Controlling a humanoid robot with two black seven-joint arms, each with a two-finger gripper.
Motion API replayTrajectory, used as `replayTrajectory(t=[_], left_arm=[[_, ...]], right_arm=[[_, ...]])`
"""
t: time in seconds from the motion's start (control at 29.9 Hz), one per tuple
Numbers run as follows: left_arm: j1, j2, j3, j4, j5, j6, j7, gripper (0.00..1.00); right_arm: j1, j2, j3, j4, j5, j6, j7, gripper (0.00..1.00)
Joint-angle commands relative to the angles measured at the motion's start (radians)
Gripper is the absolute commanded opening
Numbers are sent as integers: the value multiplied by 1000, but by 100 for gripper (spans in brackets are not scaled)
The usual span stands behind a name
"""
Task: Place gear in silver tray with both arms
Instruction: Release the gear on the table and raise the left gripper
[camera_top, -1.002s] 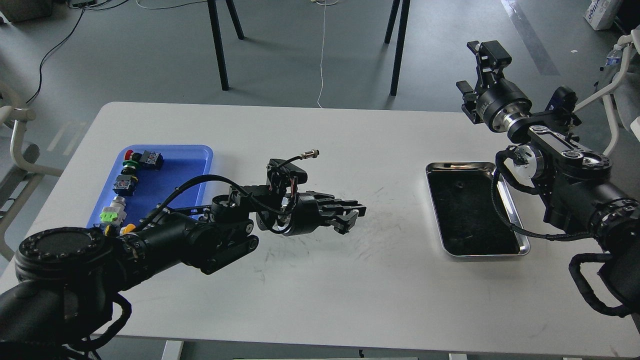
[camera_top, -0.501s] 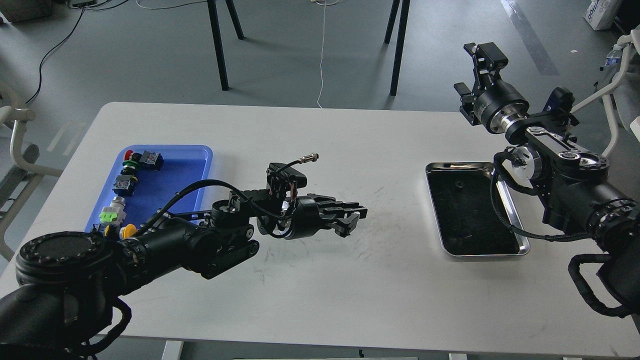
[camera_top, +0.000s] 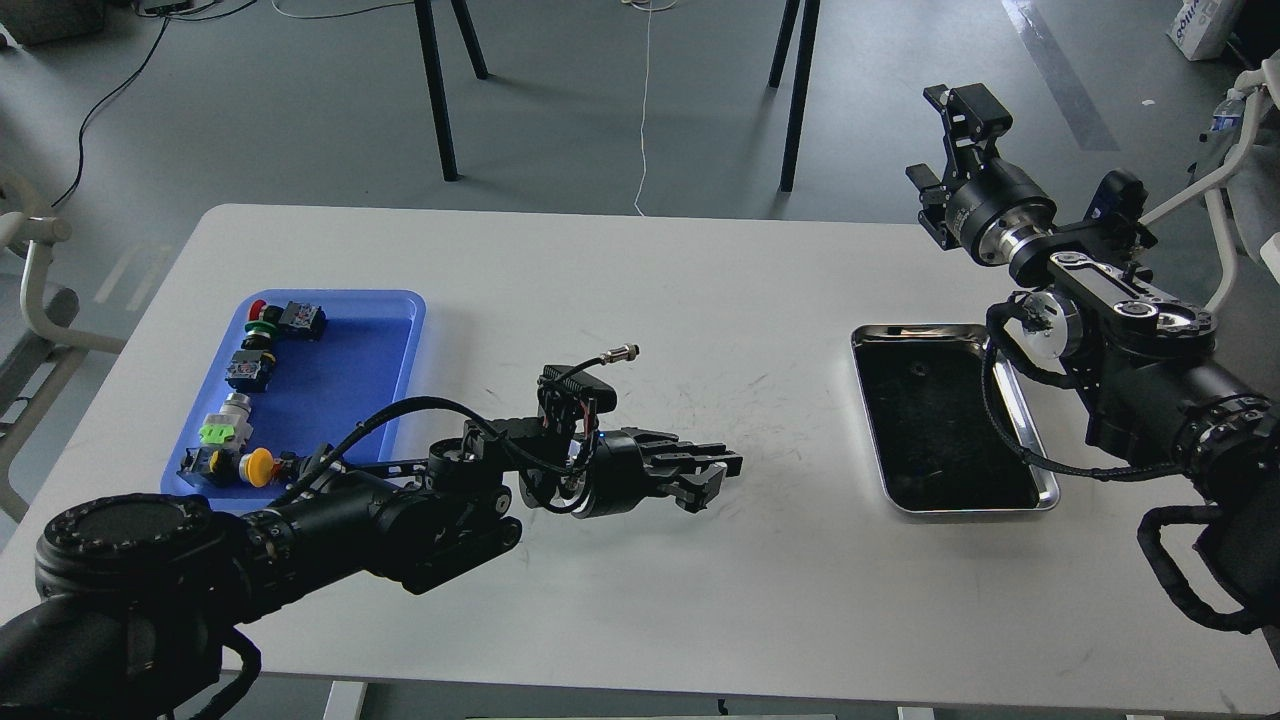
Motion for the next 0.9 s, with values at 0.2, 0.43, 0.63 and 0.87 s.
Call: replayTrajectory(t=[0.2,0.43,0.63,0.87], left_arm=[[1,0,-1,-2,-47,3,0,40],[0,0,0,-9,-67,1,0,55],[-63,0,-58,-8,-174,-25,0,66],[-163,1,-90,-6,-332,-22,0,74]], right_arm=[[2,0,-2,0,-1,0,0,94],[4,0,-44,4,-1,6,1,94],[16,0,-90,11,0,8,3,94],[44,-1,-90,17,3,29,6,94]])
